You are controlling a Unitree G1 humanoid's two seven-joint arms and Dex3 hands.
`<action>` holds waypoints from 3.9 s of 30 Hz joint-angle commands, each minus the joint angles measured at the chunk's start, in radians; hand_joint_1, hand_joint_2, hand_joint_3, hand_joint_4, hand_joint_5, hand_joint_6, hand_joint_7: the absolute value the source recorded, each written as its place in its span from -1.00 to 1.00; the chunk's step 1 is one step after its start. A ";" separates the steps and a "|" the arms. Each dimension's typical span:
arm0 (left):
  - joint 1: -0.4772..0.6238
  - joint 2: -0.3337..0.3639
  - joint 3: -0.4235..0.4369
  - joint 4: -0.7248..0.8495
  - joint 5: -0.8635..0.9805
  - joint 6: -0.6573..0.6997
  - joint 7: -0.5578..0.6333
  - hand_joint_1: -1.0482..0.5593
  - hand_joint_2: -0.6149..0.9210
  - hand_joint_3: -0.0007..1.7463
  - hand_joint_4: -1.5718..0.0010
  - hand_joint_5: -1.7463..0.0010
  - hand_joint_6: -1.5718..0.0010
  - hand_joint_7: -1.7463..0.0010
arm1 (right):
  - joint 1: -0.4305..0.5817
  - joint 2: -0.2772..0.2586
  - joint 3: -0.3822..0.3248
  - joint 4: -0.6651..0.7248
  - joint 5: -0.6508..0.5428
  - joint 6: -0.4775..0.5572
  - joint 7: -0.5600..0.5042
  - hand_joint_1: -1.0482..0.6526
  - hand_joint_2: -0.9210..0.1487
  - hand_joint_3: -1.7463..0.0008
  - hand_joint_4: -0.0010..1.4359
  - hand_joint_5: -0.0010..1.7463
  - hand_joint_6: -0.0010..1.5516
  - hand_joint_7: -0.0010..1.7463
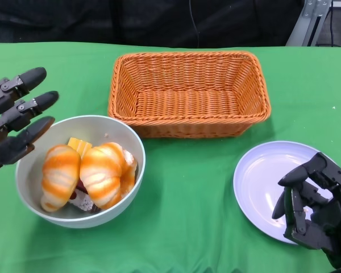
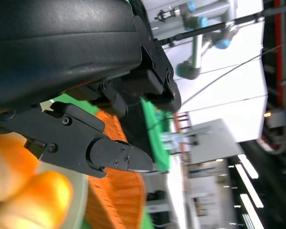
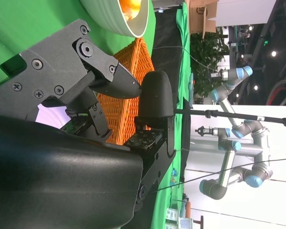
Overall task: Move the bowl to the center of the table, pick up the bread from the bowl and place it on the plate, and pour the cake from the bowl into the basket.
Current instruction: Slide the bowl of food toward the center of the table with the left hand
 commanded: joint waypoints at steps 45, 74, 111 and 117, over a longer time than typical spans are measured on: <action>-0.057 0.059 -0.147 0.187 0.121 0.291 0.073 -0.79 1.00 -0.25 0.96 0.98 0.95 0.98 | 0.006 -0.011 -0.015 0.003 -0.002 -0.035 -0.003 0.25 -0.28 -0.46 0.09 0.98 -0.14 0.76; 0.106 0.000 -0.264 -0.258 0.171 0.680 0.173 -0.72 1.00 -0.24 0.99 0.99 1.00 1.00 | 0.011 -0.012 -0.006 -0.009 -0.011 -0.023 -0.010 0.23 -0.29 -0.43 0.06 0.98 -0.17 0.76; 0.265 -0.138 -0.360 -0.701 0.094 0.961 0.178 -0.72 1.00 -0.25 1.00 1.00 1.00 1.00 | 0.024 -0.010 0.004 -0.032 -0.053 -0.038 -0.040 0.20 -0.29 -0.41 0.09 0.93 -0.15 0.73; 0.251 -0.140 -0.354 -0.670 0.109 0.927 0.208 -0.70 1.00 -0.25 1.00 1.00 1.00 1.00 | 0.024 -0.011 0.003 -0.036 -0.054 -0.040 -0.043 0.20 -0.26 -0.44 0.08 0.93 -0.15 0.74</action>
